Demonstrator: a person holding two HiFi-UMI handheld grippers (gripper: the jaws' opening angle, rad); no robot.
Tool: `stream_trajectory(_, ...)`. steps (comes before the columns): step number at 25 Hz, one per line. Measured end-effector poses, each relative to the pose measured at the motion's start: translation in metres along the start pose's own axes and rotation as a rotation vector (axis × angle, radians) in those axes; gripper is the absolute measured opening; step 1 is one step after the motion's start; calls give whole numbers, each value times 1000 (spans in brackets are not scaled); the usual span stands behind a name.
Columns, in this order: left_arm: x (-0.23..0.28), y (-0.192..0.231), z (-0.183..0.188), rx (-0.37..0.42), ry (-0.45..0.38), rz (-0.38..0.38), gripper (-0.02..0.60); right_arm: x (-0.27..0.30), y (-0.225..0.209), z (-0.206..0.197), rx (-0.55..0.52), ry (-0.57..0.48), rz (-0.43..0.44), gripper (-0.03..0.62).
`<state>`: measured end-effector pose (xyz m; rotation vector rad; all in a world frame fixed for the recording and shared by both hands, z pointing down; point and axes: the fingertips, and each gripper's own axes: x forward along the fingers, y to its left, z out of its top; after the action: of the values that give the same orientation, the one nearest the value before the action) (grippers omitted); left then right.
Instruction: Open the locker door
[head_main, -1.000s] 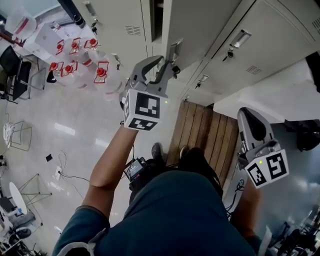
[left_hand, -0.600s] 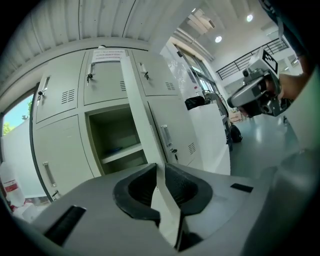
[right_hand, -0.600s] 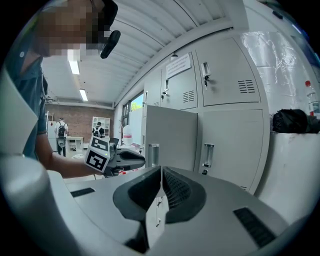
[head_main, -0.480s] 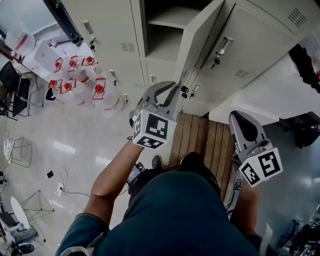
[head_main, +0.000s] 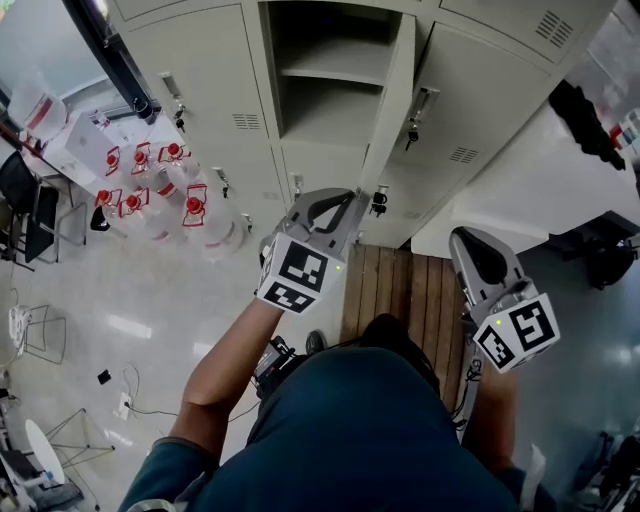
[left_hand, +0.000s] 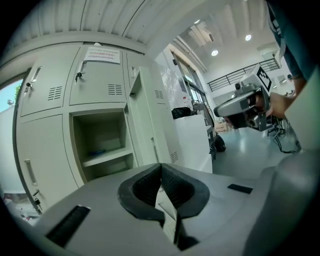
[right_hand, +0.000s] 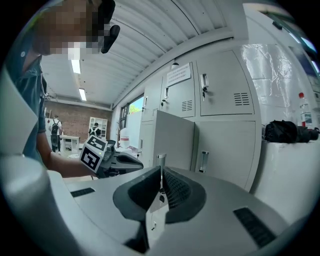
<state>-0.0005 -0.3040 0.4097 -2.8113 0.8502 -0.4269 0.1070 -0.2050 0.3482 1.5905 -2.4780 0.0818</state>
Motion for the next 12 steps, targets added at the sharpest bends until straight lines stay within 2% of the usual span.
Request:
stream_trajectory(5,-30,12,9,-64,-25,-9,17,1,5,8,55,-37,41,37)
stream_trajectory(8,-51,26,15,-93,-46,12,17,3,9,11,111,-57,81,37)
stream_trajectory(12,-80,47,29,-116,-89,51,17,8,14,16,121,-64,108,37)
